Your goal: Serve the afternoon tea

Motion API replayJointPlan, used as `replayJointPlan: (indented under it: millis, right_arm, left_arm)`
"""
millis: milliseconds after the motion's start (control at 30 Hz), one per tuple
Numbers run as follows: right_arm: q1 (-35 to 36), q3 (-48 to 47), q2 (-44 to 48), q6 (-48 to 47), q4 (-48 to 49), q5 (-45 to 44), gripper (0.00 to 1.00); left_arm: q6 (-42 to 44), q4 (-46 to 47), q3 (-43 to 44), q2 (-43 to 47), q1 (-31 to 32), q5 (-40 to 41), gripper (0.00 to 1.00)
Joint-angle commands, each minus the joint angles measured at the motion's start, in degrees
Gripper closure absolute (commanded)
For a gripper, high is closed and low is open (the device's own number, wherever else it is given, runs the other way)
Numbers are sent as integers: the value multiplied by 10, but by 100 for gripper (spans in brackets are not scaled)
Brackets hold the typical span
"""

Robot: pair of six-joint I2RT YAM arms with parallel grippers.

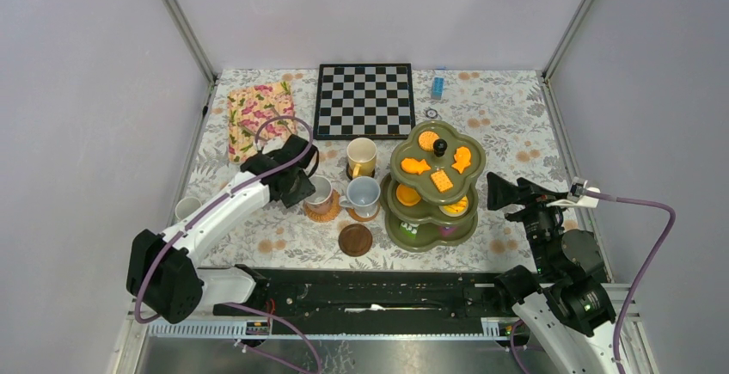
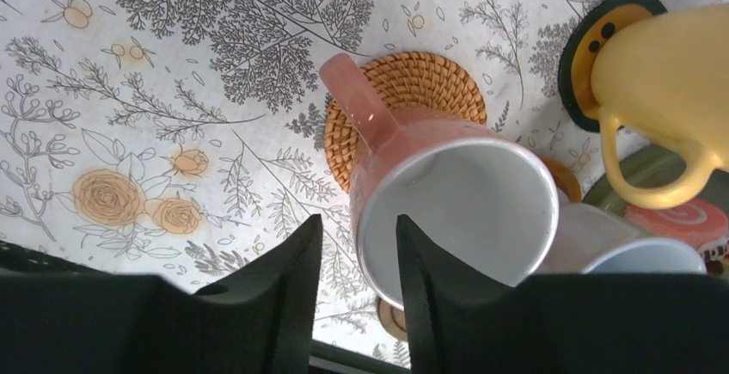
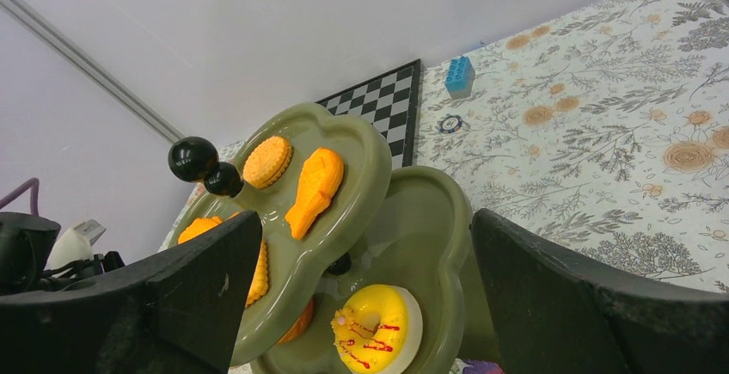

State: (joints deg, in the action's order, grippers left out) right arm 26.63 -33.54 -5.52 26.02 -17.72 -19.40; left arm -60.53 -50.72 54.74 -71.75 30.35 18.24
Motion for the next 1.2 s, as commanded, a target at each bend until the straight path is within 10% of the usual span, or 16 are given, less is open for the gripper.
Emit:
replayJointPlan:
  millis: [0,300,633,1167]
  right_arm:
    - [3,-3,0,2,15,-4,2]
    - [3,4,2,6,22,1,2]
    - [3,-8,9,-7,16,2,2]
    - [3,-7,6,-14,13,-5,2]
  left_arm:
    - [25,-45,62,26,-1,11,54]
    - [119,-157,177,86,-76,171,2]
    - [160,-7,68,81,-489,86,1]
    - [152,119,30,-49,-585,5,12]
